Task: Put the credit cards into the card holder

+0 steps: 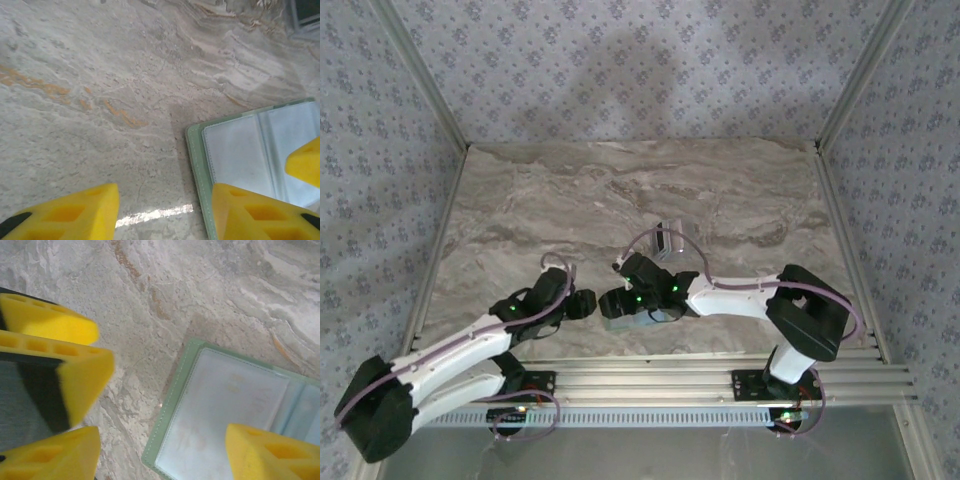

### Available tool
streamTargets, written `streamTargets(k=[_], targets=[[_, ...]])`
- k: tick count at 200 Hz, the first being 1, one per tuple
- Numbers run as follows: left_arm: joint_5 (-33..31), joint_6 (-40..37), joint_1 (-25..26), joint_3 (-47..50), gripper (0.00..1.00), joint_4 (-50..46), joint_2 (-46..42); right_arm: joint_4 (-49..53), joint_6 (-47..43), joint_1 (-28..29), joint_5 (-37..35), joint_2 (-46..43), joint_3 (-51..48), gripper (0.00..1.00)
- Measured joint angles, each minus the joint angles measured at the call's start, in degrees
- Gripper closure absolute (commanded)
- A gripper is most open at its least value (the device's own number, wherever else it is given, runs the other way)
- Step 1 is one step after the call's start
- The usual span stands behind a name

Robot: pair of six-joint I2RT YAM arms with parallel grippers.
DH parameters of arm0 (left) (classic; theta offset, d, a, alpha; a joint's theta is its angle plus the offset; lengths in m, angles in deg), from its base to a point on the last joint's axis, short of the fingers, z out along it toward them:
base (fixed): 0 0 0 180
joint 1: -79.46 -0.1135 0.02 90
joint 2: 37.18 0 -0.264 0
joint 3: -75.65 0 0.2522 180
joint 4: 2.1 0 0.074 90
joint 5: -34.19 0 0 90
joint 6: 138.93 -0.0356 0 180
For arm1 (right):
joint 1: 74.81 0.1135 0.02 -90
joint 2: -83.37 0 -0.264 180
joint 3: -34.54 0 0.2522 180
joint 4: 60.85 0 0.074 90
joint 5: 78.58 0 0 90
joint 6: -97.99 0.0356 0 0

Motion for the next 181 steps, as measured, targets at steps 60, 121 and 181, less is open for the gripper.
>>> streamTargets(k=[60, 121, 181], targets=[[1.8, -0.5, -1.1, 0.3, 0.31, -2.8, -4.1, -1.4, -0.7, 0.0, 0.1, 6.6, 0.2, 0.53], [2.6, -1.1, -1.1, -0.3, 0.25, 0.8, -0.5, 4.3, -3.5, -3.1, -4.5, -1.2, 0.6, 0.48], [4.1, -4.5, -2.4, -11.8, 0.27, 9.3, 15.2, 17.7, -6.4, -19.2, -14.1, -7.6, 8.1, 0.5]])
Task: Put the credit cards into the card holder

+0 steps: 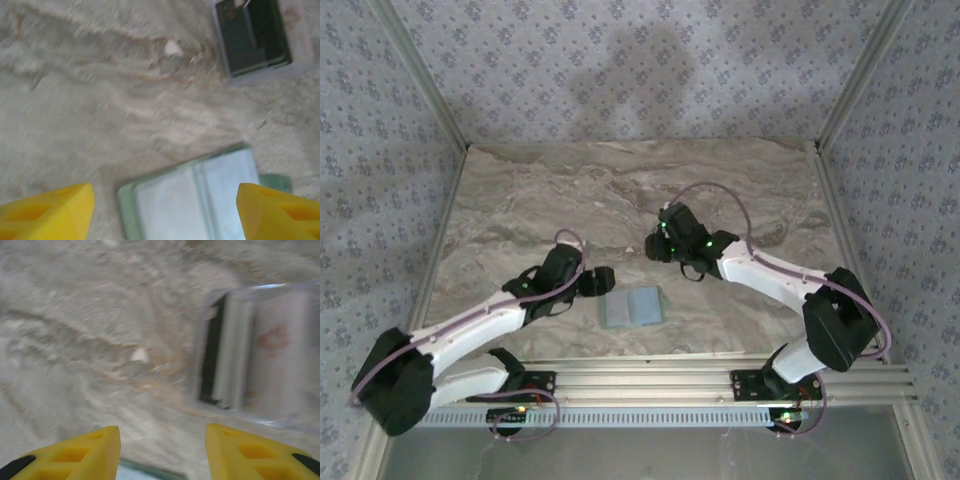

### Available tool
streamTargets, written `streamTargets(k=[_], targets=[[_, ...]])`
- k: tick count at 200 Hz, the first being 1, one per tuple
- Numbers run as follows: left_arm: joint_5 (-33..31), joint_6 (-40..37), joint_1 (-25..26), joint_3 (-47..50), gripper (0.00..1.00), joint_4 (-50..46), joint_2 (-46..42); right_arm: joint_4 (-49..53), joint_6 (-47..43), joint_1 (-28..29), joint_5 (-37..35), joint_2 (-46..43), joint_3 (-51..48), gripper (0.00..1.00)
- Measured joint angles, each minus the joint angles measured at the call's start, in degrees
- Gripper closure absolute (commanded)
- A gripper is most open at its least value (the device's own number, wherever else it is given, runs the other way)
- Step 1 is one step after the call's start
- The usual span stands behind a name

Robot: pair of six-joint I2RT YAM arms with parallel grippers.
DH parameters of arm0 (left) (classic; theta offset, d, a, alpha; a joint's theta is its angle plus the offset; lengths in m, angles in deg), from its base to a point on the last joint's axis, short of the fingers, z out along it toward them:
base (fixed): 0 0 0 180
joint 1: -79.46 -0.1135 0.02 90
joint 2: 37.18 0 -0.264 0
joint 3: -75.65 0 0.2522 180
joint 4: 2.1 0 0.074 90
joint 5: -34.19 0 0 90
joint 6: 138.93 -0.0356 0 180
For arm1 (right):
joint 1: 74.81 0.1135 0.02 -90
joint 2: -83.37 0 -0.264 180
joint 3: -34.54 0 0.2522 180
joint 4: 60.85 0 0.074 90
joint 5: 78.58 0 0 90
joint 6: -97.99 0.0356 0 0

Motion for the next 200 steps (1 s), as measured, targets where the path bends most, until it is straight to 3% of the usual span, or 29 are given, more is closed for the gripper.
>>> streamTargets(k=[88, 148, 200], targets=[[11.0, -2.8, -6.2, -25.6, 0.33, 11.4, 27.6, 6.1, -2.7, -9.2, -1.2, 10.3, 10.8, 0.52], [16.6, -2.7, -7.1, -27.3, 0.36, 18.3, 36.6, 6.5, -4.4, -10.1, -1.0, 17.4, 14.6, 0.54], [19.8, -2.7, -6.9, -27.3, 0.38, 21.0, 42.2, 6.7, -5.2, -10.1, -0.9, 18.6, 14.6, 0.55]])
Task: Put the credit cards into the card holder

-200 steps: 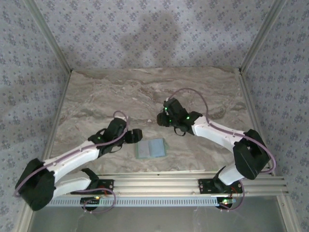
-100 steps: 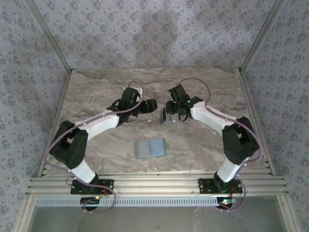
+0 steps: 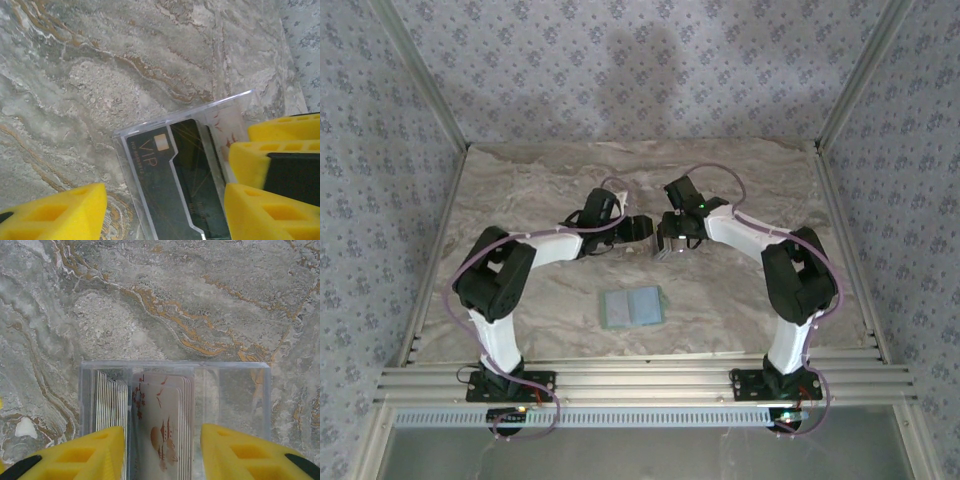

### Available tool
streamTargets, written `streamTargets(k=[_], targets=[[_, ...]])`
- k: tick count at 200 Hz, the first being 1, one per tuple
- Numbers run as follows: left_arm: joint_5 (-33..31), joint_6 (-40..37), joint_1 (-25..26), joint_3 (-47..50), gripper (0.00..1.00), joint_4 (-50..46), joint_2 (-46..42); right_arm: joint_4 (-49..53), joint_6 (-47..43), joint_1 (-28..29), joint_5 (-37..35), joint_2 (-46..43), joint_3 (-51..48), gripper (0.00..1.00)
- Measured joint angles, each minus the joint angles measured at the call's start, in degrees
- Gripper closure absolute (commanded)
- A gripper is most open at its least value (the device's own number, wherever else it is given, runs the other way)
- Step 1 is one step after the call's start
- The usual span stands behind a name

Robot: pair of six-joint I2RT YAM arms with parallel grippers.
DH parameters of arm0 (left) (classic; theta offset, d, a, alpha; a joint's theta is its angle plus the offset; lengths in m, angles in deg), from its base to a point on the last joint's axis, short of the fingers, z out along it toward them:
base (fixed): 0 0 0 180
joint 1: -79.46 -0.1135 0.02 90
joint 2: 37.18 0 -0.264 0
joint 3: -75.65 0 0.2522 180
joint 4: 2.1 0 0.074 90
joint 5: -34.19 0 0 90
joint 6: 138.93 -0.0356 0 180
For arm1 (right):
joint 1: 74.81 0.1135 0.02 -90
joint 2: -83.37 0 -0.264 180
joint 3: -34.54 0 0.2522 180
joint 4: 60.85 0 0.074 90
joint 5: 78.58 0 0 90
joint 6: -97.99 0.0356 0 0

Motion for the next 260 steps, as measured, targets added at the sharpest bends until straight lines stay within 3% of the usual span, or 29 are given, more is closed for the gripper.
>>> streamTargets(k=[96, 208, 260], targets=[[1.0, 0.5, 0.9, -0.6, 0.41, 1.8, 4.8, -2.4, -0.1, -0.2, 5.1, 0.3, -0.7, 0.6], [1.9, 1.3, 0.9, -1.8, 0.42, 2.3, 6.9, -11.5, 2.8, -4.5, 21.1, -0.8, -5.8, 0.56], [2.1, 1.7, 0.9, -2.3, 0.43, 2.8, 7.5, -15.2, 4.5, -5.5, 24.3, -1.6, -8.1, 0.59]])
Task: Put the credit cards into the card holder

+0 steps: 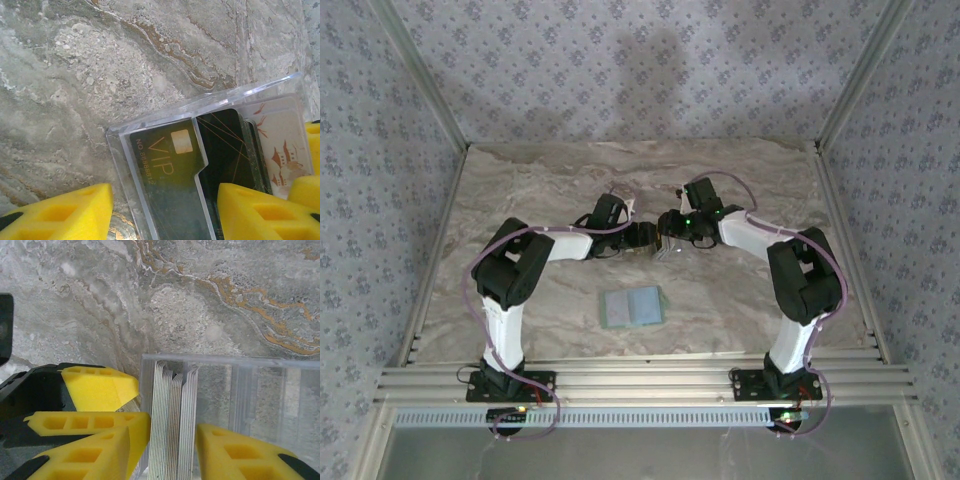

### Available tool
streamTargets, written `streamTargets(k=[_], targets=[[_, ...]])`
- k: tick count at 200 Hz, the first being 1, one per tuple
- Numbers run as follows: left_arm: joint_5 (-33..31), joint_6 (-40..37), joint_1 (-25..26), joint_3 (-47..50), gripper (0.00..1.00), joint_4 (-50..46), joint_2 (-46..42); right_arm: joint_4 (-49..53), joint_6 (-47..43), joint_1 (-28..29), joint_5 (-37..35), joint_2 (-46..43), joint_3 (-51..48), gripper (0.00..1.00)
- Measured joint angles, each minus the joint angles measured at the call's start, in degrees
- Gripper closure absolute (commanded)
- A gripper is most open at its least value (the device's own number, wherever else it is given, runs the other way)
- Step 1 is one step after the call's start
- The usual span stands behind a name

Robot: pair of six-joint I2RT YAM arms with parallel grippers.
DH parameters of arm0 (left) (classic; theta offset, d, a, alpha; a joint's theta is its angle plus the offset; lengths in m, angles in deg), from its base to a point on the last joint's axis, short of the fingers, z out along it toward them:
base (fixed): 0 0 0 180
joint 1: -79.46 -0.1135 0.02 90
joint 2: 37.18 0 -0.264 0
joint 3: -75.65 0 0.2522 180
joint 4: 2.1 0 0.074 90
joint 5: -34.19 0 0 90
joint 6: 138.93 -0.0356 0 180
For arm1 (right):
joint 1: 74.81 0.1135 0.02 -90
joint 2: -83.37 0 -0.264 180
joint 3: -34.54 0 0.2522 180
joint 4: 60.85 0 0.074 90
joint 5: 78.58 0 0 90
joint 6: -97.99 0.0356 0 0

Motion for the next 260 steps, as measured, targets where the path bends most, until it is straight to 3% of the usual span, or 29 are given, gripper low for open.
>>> streamTargets(k=[260], targets=[[0.2, 0.0, 0.2, -1.5, 0.44, 0.2, 1.2, -1.8, 2.8, -1.1, 4.7, -4.4, -3.7, 0.7]])
